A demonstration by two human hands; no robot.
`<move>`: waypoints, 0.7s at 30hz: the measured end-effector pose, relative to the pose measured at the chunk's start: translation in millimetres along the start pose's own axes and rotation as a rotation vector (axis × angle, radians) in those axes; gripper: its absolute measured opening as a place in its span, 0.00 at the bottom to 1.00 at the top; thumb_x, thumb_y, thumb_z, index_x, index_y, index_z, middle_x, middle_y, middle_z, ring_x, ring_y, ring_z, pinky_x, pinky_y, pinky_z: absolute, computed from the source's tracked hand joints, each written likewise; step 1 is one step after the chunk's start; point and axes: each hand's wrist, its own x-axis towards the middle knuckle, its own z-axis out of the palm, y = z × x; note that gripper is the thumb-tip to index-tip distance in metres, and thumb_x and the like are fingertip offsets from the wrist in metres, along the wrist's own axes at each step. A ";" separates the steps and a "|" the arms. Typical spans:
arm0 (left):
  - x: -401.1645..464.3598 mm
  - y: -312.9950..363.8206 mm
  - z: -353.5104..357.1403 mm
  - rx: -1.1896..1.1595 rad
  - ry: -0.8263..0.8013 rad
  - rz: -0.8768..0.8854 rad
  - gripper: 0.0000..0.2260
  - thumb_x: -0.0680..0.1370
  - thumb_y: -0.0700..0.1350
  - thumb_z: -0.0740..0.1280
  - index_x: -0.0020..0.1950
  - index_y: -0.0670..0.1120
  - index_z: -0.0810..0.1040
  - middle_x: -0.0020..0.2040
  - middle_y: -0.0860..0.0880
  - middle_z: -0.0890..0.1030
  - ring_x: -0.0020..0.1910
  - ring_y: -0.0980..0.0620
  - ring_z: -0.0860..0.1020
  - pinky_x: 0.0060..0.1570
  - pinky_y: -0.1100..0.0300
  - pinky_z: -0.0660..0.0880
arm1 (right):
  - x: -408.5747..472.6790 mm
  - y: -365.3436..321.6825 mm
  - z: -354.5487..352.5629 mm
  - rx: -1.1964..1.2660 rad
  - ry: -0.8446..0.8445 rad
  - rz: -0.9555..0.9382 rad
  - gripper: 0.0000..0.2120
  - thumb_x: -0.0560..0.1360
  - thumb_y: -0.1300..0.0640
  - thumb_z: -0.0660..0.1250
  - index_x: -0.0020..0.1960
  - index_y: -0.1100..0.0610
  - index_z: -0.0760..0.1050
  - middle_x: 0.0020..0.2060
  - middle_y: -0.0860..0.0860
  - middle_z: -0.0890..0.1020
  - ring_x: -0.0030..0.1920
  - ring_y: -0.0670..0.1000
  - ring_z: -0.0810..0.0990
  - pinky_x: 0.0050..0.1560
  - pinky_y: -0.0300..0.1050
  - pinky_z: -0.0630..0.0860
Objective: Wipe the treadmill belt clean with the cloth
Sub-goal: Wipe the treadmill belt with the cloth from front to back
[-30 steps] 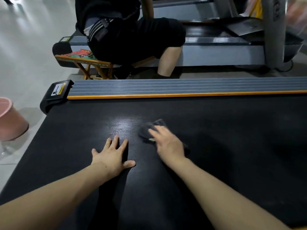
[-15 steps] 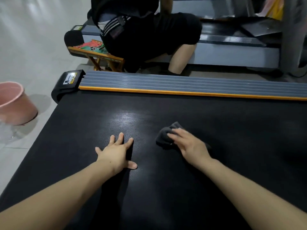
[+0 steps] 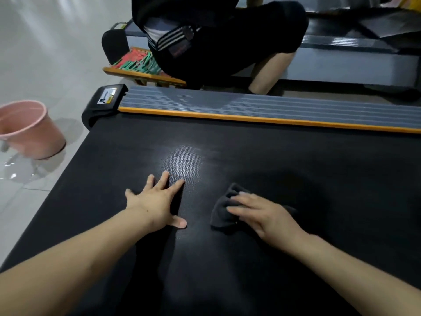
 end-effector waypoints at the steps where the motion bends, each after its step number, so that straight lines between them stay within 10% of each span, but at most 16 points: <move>1: 2.2 -0.5 -1.3 -0.015 -0.004 -0.038 0.56 0.65 0.71 0.75 0.80 0.65 0.39 0.82 0.57 0.36 0.82 0.48 0.38 0.70 0.25 0.57 | 23.2 15.4 5.4 -0.026 0.041 0.032 0.15 0.80 0.55 0.66 0.66 0.47 0.78 0.69 0.48 0.76 0.71 0.51 0.72 0.72 0.50 0.68; 7: 5.5 -1.4 -1.2 -0.036 -0.013 -0.078 0.60 0.62 0.70 0.77 0.80 0.65 0.39 0.82 0.60 0.38 0.82 0.49 0.39 0.67 0.22 0.59 | 152.6 69.4 22.6 -0.109 0.183 0.489 0.16 0.81 0.54 0.63 0.67 0.46 0.77 0.71 0.48 0.74 0.72 0.51 0.70 0.73 0.45 0.63; 17: 3.5 -28.1 -16.3 -0.034 -0.096 -0.095 0.60 0.65 0.63 0.80 0.81 0.64 0.39 0.82 0.56 0.33 0.81 0.46 0.35 0.63 0.18 0.60 | 43.0 -14.9 14.3 0.030 -0.069 -0.056 0.14 0.81 0.50 0.62 0.66 0.45 0.77 0.69 0.46 0.75 0.72 0.49 0.71 0.71 0.45 0.68; 21: 8.8 -29.5 -11.4 -0.075 -0.102 -0.077 0.60 0.64 0.61 0.82 0.80 0.65 0.40 0.82 0.58 0.34 0.81 0.45 0.34 0.61 0.17 0.61 | 142.8 52.6 20.3 -0.092 0.068 0.127 0.15 0.79 0.54 0.67 0.65 0.46 0.79 0.69 0.48 0.76 0.71 0.52 0.72 0.71 0.43 0.67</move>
